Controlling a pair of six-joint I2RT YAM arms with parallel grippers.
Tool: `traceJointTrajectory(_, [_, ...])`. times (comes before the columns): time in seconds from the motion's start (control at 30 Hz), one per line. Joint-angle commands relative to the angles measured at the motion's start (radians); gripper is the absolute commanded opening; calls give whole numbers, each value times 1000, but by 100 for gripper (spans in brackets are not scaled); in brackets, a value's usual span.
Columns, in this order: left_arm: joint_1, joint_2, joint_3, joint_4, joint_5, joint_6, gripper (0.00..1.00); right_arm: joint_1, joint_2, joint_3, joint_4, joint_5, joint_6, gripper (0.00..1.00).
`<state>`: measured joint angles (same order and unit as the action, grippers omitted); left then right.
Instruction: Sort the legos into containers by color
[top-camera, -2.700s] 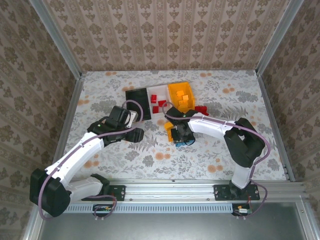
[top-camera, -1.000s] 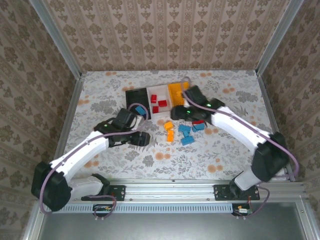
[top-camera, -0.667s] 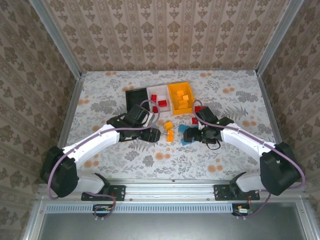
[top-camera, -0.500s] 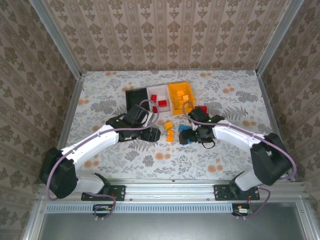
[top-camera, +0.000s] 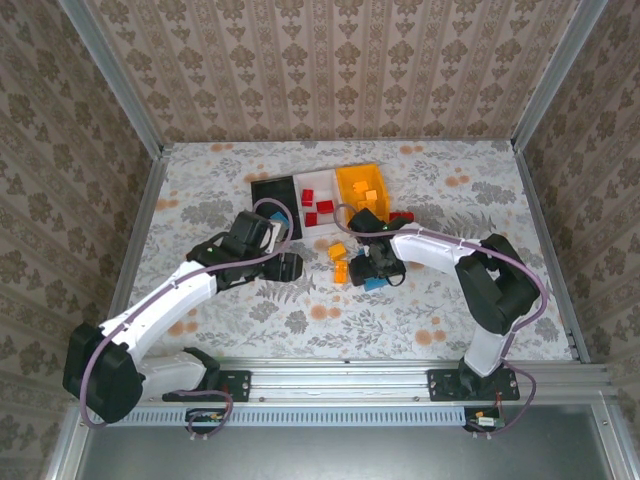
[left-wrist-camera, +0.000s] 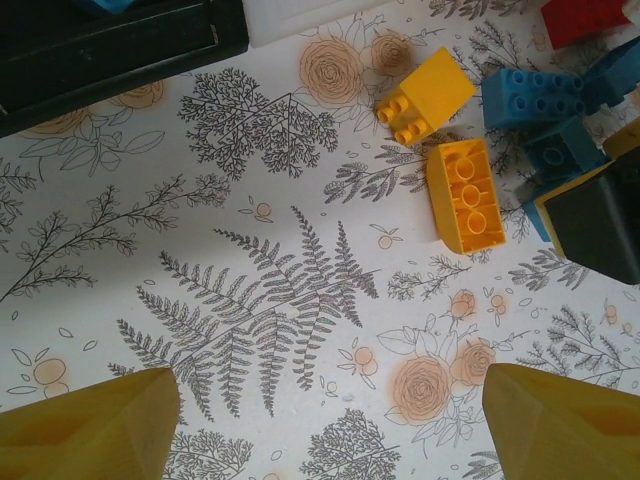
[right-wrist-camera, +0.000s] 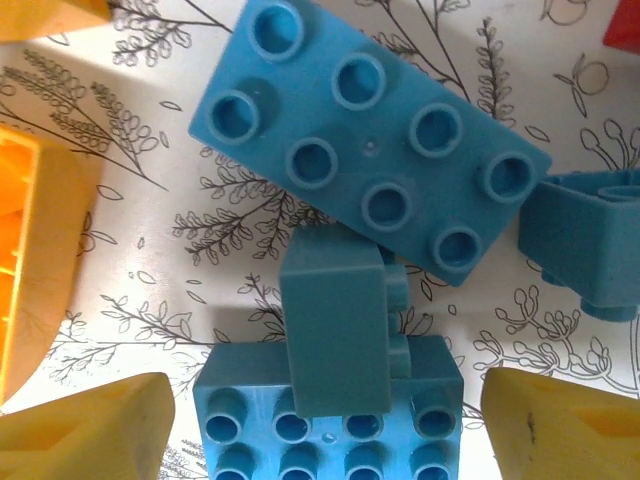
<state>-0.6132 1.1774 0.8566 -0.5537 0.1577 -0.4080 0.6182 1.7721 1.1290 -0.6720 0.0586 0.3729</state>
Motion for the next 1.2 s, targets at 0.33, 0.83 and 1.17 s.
traceJointTrajectory(0.33, [13,-18,-17,-18,27,4,81,23,33,32,-87,39,26,54])
traceJointTrajectory(0.83, [43,-51,-5,-47,10,11,81,35,-146,168,-127,-31,76,55])
traceJointTrajectory(1.17, [145,-217,-57,-74,-6,-19,81,32,137,561,63,-278,194,55])
